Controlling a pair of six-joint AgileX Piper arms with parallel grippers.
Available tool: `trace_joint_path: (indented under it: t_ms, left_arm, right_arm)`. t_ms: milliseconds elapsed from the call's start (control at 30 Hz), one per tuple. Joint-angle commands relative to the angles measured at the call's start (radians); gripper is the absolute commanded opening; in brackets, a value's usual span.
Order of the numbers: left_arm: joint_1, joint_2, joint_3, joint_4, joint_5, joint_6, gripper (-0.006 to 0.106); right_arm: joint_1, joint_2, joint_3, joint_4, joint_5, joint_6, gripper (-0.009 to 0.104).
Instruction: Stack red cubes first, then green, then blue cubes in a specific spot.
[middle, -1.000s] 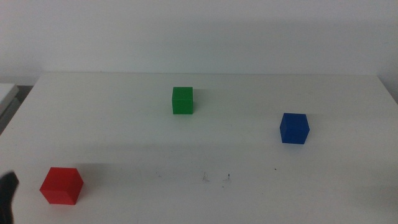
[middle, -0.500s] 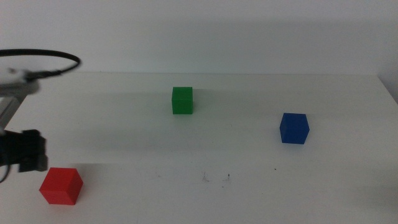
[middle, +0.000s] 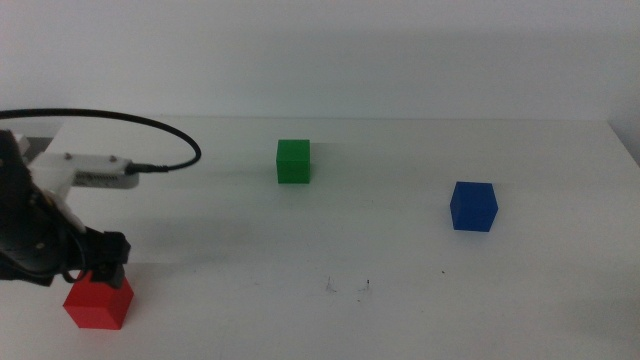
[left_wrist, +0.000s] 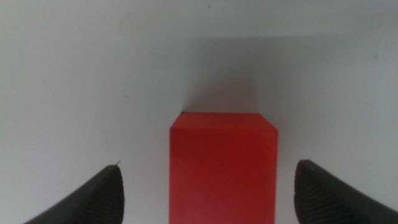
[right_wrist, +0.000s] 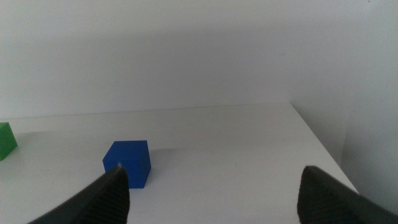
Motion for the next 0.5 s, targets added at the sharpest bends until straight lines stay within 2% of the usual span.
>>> trace_joint_path:
  t_ms: [0, 267, 367, 433, 467]
  left_arm:
    - [0.002, 0.039, -0.005, -0.013, -0.033, 0.013, 0.094]
    - [0.002, 0.162, -0.005, -0.032, -0.053, 0.012, 0.09]
    - [0.002, 0.169, -0.005, -0.048, -0.049, 0.012, 0.077]
    - [-0.007, 0.16, -0.018, -0.067, -0.032, 0.015, 0.062]
    - [-0.021, 0.156, -0.034, -0.067, -0.016, -0.005, 0.049]
  right_arm:
    - [-0.008, -0.004, 0.003, -0.008, -0.008, -0.004, 0.093]
    - [-0.008, -0.004, 0.003, -0.008, -0.008, -0.004, 0.093]
    - [-0.008, -0.004, 0.003, -0.008, -0.008, -0.004, 0.093]
    - [-0.008, -0.004, 0.003, -0.008, -0.008, -0.004, 0.093]
    - [-0.008, -0.004, 0.003, -0.008, -0.008, -0.004, 0.093]
